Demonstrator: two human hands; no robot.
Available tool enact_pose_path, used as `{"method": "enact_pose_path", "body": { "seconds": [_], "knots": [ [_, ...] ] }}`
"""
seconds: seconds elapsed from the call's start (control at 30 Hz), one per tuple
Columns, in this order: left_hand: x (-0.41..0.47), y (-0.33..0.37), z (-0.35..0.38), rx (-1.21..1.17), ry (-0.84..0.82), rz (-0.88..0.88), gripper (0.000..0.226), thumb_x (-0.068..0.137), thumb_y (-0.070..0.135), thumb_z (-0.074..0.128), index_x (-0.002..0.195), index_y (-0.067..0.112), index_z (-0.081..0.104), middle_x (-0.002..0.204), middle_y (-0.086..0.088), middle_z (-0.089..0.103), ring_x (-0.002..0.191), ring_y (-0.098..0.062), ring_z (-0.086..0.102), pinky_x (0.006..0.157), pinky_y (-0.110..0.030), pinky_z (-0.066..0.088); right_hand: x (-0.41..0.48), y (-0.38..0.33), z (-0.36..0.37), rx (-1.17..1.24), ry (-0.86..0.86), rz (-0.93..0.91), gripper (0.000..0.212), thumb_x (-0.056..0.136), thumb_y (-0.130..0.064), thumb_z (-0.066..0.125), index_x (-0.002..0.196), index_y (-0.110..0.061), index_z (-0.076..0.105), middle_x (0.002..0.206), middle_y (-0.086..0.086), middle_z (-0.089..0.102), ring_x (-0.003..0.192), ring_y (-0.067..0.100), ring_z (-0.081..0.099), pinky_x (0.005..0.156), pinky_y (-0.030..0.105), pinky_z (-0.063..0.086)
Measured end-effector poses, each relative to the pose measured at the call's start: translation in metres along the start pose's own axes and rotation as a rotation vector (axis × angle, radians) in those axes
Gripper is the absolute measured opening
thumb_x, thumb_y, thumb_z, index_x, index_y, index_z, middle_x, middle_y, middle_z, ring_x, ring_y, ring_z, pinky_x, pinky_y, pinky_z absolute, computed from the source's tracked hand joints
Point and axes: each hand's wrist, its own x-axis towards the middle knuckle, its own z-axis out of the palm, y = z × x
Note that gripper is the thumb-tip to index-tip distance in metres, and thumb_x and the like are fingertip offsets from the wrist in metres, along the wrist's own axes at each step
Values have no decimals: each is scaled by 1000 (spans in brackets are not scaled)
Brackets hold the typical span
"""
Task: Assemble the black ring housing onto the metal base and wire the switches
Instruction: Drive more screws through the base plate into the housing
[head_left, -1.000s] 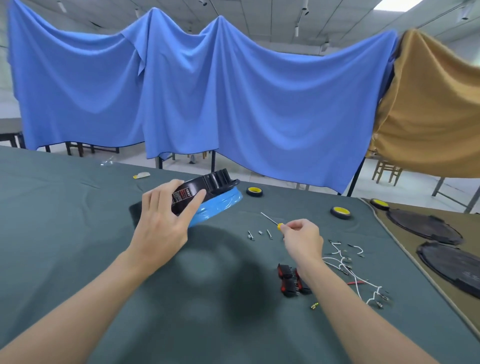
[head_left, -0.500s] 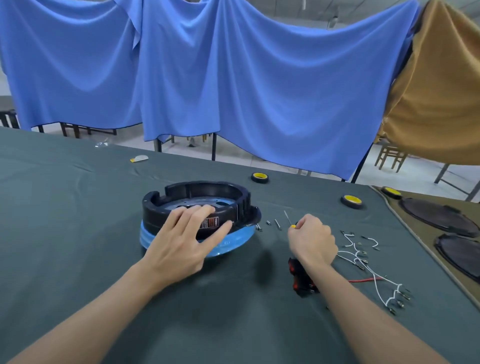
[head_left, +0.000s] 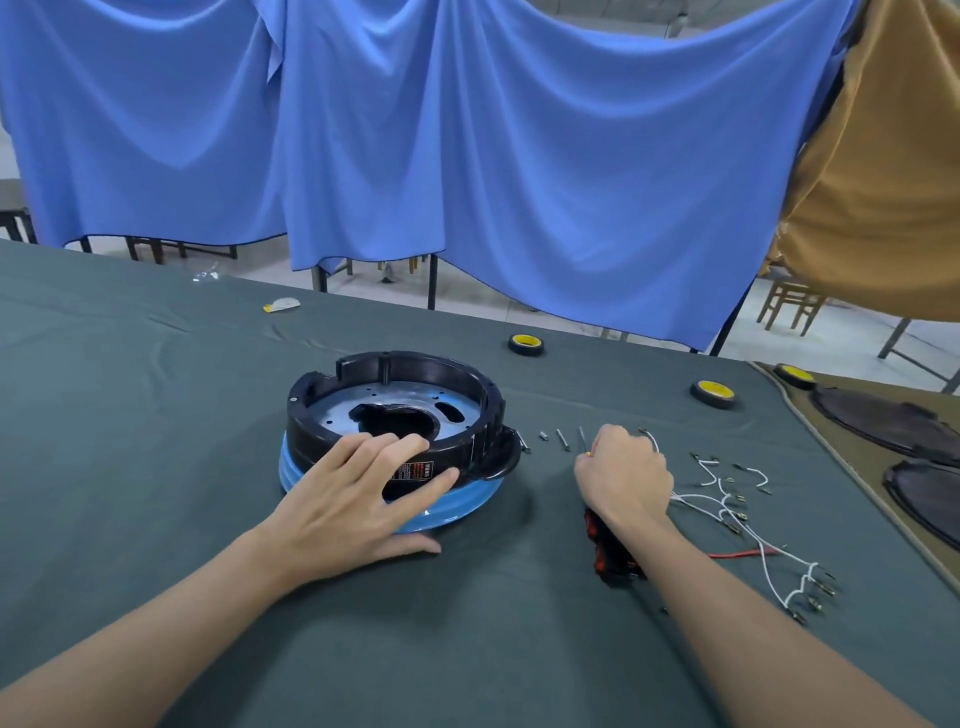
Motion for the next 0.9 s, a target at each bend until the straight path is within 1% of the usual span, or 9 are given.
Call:
{"method": "enact_pose_path", "body": {
  "seconds": [0.2, 0.27, 0.4, 0.47, 0.57, 0.67, 0.77, 0.83, 0.9],
  "knots": [
    [1, 5, -1, -7, 26, 36, 28, 94, 36, 61, 109, 17, 74, 117, -15, 46, 92, -30, 54, 76, -39, 52, 0, -2, -6, 8, -91, -65, 12, 87, -14, 49, 82, -14, 38, 105, 17, 59, 100, 40, 56, 70, 33, 38],
    [2, 6, -3, -17, 23, 40, 27, 92, 32, 60, 110, 16, 73, 117, -15, 46, 92, -31, 54, 75, -39, 51, -3, -2, -10, 14, -125, -81, 16, 86, -12, 48, 76, -13, 36, 105, 19, 59, 99, 40, 55, 70, 33, 39],
    [14, 13, -9, -73, 18, -20, 41, 92, 35, 57, 122, 9, 62, 122, -13, 50, 98, -30, 52, 82, -39, 44, -15, -11, -19, -156, 127, -197, 13, 84, -21, 51, 88, -13, 61, 104, 9, 63, 100, 34, 54, 81, 38, 38],
    [28, 21, -10, -85, -48, -117, 42, 94, 38, 53, 119, 7, 65, 119, -11, 58, 97, -29, 56, 81, -38, 44, -16, -21, -23, 74, 114, -275, 16, 87, -19, 48, 92, -15, 63, 102, 6, 66, 98, 32, 55, 77, 35, 38],
    [52, 32, -11, -61, -230, -357, 44, 97, 42, 39, 108, 10, 68, 101, -4, 65, 89, -26, 60, 74, -37, 45, -20, -42, -29, 520, -210, -217, 28, 92, -14, 42, 103, -19, 67, 108, 1, 68, 110, 25, 54, 87, 31, 43],
    [67, 36, -10, -67, -350, -535, 40, 97, 43, 43, 100, 12, 69, 84, -2, 67, 78, -25, 62, 70, -38, 44, -29, -49, -24, 594, -315, -138, 31, 91, -9, 45, 105, -14, 72, 111, 3, 70, 114, 25, 56, 98, 37, 46],
    [65, 34, -11, -135, -345, -540, 38, 98, 41, 43, 105, 16, 71, 82, -1, 69, 77, -26, 64, 71, -40, 46, -34, -46, -18, 684, -286, -56, 19, 85, -12, 62, 95, -17, 77, 101, 0, 74, 105, 21, 62, 94, 33, 50],
    [57, 28, -13, -158, -313, -493, 41, 97, 38, 36, 106, 20, 73, 82, 3, 71, 77, -24, 65, 72, -41, 45, -36, -43, -15, 771, -285, -18, 8, 78, -15, 74, 80, -22, 77, 83, -2, 75, 89, 19, 69, 85, 34, 56],
    [47, 20, -15, -197, -236, -478, 39, 95, 36, 40, 104, 22, 75, 85, 7, 73, 78, -21, 66, 76, -42, 44, -40, -43, -12, 906, -356, 45, 11, 74, -11, 80, 69, -19, 74, 70, 2, 74, 72, 19, 72, 75, 35, 61]
  ]
}}
